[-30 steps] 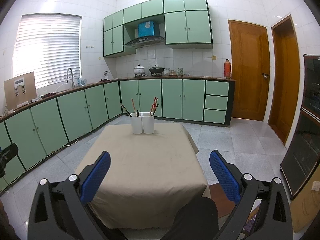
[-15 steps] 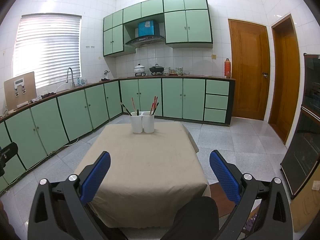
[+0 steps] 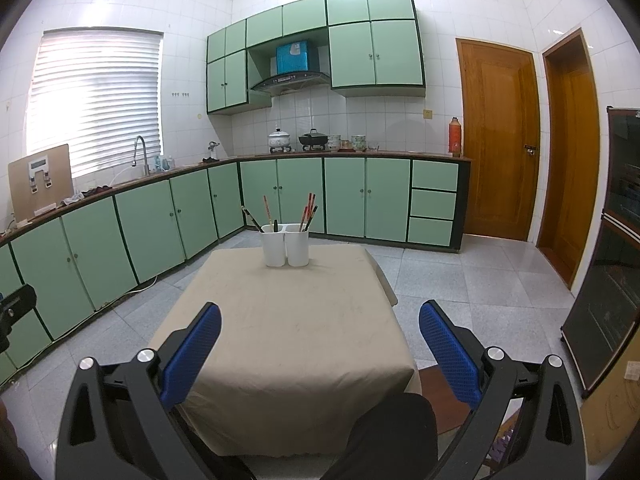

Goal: Organize utensils

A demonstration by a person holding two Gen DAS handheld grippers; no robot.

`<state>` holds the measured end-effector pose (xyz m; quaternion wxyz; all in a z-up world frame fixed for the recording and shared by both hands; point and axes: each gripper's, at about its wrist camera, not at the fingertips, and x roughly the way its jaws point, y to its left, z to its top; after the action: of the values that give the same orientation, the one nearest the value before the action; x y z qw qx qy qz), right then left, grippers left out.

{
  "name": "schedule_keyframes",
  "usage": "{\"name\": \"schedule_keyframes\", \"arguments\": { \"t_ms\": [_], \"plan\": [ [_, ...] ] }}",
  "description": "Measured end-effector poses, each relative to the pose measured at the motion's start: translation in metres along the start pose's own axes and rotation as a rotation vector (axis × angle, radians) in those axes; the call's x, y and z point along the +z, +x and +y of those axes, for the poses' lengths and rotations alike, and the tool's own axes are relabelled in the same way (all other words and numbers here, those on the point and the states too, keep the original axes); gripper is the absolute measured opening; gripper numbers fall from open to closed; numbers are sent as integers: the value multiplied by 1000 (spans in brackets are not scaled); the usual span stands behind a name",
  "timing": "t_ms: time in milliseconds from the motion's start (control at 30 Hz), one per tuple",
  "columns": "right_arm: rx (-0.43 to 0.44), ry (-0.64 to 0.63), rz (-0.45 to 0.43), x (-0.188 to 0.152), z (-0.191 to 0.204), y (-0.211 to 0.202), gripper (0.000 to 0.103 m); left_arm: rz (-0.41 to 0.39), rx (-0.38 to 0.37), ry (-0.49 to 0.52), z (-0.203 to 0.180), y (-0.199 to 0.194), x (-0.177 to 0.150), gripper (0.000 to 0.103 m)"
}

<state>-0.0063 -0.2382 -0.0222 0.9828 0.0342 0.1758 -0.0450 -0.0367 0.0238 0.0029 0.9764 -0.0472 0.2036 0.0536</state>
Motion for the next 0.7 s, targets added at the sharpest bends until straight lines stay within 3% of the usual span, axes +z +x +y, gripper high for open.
{"name": "schedule_keyframes", "arguments": {
  "t_ms": [700],
  "plan": [
    [0,3,-1,0,1,0,97,0,-4,-3,-3,-1,0,98]
  ]
}}
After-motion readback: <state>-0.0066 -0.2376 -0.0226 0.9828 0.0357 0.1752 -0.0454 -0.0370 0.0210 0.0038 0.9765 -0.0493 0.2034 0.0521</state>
